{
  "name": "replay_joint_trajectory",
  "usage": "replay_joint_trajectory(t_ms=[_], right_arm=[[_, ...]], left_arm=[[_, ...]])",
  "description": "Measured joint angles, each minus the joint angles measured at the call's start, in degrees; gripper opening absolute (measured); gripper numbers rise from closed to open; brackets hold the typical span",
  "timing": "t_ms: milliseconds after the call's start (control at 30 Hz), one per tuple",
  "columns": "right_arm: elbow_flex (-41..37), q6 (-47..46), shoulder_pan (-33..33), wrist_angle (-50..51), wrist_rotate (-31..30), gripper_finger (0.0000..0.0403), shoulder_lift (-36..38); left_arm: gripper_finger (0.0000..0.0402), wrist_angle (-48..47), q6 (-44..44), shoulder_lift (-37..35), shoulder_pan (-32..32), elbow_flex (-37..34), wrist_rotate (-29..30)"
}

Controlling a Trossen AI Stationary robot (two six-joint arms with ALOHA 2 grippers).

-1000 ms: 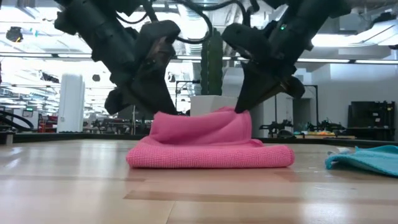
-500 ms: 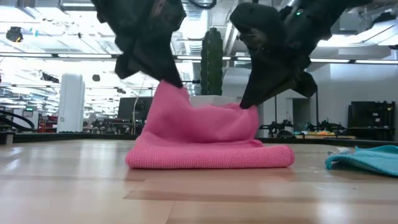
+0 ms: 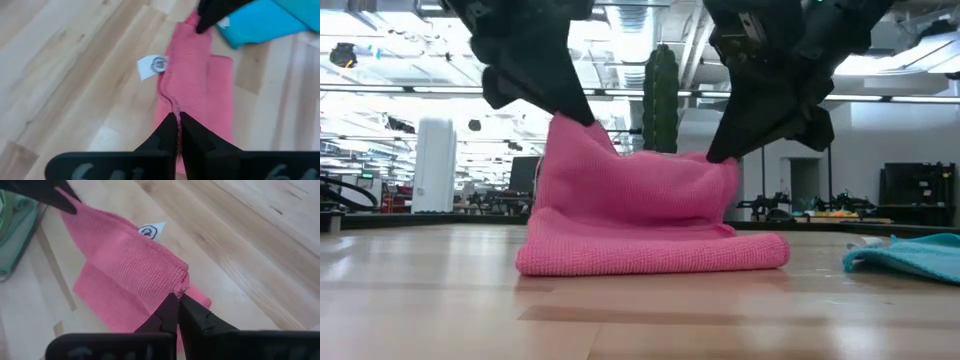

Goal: Fold microfiber towels
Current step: Fold the pink microfiber cloth

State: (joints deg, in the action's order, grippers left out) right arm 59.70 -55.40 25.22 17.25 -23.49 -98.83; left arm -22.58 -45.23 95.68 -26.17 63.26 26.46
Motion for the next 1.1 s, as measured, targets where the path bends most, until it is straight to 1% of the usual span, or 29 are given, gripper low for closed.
replay_joint_trajectory(t_ms=[67,200,433,567,800,1100], right_arm=[[0.0,0.2,0.2,-0.2,-0.1,0.0033,0.0],[0.0,1.3,0.2,-0.2,0.0,0.0035,0.0],[0.0,2.9,1.1,-0.8,1.1,0.0054,-0.9],[0.1,2.9,1.6,-2.3,1.0,0.0066,-1.9],[0.0,3.4,2.6,-3.2,2.6,0.0069,-3.7],[0.0,4.4,3.2,-2.9,2.5,0.0069,-3.8]], left_arm=[[0.0,0.1,-0.3,0.0,-1.0,0.0,1.4],[0.0,0.1,-1.4,0.0,-2.6,0.0,6.3],[0.0,3.2,-0.5,0.7,-3.6,0.0,7.4],[0.0,6.6,1.4,3.1,-4.1,0.0,5.8],[0.0,7.1,2.9,4.9,-4.5,0.0,1.4],[0.0,11.2,7.3,5.8,-6.3,0.0,0.9]])
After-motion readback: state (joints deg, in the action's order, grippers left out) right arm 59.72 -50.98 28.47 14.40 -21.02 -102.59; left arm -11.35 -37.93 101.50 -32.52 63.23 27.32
